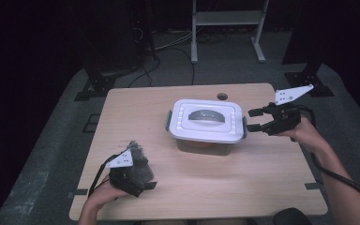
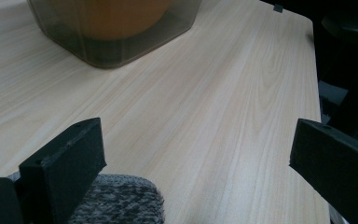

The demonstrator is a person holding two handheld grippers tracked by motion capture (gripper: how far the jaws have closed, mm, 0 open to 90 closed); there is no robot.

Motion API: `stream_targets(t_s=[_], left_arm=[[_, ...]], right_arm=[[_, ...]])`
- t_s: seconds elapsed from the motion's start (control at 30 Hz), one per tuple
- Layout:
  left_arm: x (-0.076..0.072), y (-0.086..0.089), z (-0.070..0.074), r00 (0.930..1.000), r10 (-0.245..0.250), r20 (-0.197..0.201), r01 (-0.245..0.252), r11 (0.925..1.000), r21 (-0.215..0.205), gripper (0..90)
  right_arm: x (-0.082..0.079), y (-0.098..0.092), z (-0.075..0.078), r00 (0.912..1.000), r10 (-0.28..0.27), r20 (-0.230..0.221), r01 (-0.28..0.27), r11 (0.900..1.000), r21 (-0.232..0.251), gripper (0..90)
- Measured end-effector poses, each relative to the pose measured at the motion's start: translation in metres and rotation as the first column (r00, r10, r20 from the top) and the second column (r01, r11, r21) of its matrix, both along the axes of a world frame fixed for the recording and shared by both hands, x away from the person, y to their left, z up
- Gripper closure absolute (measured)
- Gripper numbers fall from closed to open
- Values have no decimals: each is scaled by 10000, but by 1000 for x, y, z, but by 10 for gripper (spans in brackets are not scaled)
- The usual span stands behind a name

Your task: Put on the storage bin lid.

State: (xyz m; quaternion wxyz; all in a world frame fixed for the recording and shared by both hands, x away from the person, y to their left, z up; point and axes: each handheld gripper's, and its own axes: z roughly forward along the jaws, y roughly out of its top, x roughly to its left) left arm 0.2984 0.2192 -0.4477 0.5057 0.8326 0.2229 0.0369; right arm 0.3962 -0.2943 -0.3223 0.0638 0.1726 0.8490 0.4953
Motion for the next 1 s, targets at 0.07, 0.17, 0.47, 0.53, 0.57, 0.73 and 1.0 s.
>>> stream_targets(t_s=[0.07, 0.17, 0.47, 0.53, 0.57, 0.73, 1.0], left_arm=[[0, 0, 0, 10000, 1, -3, -1, 10000, -7, 23], [0, 0, 0, 10000, 4, -7, -4, 10000, -3, 23], [0, -1, -1, 10000, -15, -42, 15, 10000, 6, 22], [0, -1, -1, 10000, -5, -40, 5, 10000, 4, 22], [0, -1, -1, 10000, -12, -29, 13, 10000, 28, 22], [0, -1, -1, 10000, -22, -54, 23, 10000, 56, 23], [0, -1, -1, 10000, -30, -65, 30, 10000, 59, 22]], right_arm=[[-1, -3, -2, 10000, -50, -6, 50, 10000, 15, 334], [-4, -8, -6, 9999, -148, -86, 149, 9999, 26, 331], [-11, -21, -16, 9985, -460, -289, 462, 9989, 87, 326], [-12, -24, -19, 9983, -500, -309, 504, 9987, 125, 323], [-13, -25, -21, 9980, -537, -345, 542, 9984, 137, 322], [-16, -30, -29, 9967, -650, -476, 662, 9975, 232, 318], [-20, -35, -42, 9945, -766, -712, 787, 9965, 275, 305]])
